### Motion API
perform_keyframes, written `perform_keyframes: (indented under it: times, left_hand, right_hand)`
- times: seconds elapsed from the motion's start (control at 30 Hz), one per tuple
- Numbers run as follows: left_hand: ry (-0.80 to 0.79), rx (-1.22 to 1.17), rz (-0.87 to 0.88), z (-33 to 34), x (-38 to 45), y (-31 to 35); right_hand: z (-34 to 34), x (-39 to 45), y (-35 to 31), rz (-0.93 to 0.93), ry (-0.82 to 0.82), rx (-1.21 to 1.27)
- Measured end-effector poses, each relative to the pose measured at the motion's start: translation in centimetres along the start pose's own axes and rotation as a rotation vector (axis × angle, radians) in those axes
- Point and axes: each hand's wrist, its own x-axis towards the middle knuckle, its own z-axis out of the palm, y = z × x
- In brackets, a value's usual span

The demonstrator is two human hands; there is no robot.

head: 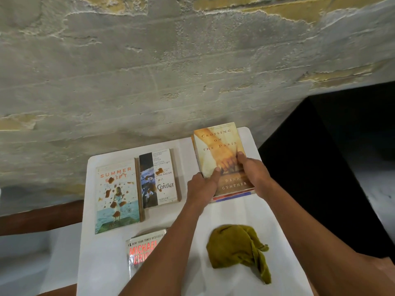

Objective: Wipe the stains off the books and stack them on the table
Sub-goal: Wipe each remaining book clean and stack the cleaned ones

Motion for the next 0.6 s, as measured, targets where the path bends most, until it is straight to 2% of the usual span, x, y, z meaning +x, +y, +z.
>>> perform_keyframes:
  times: [0.3, 0.5, 0.53, 0.6]
  left_hand:
    - [-0.074, -0.033, 0.037, 3.7, -0.1, 1.7]
    - [-0.116, -0.024, 0.052, 3.8, 0.0, 2.9]
    - [-0.135, -0.014, 0.046, 3.6, -0.1, 3.0]
    - [-0.197, 0.012, 0.010, 3.1, -0.5, 3.3]
  right_hand:
    - [-4.3, 0.9, 0.0, 0.005, -0.001, 0.033]
    - [-5.2, 1.4, 0.6, -0.002, -0.009, 0.038]
    - [-4.9, 1.3, 0.6, 0.002, 0.033, 0.024]
    - [-4.1, 0.4, 1.2, -0.036, 0.276, -0.073]
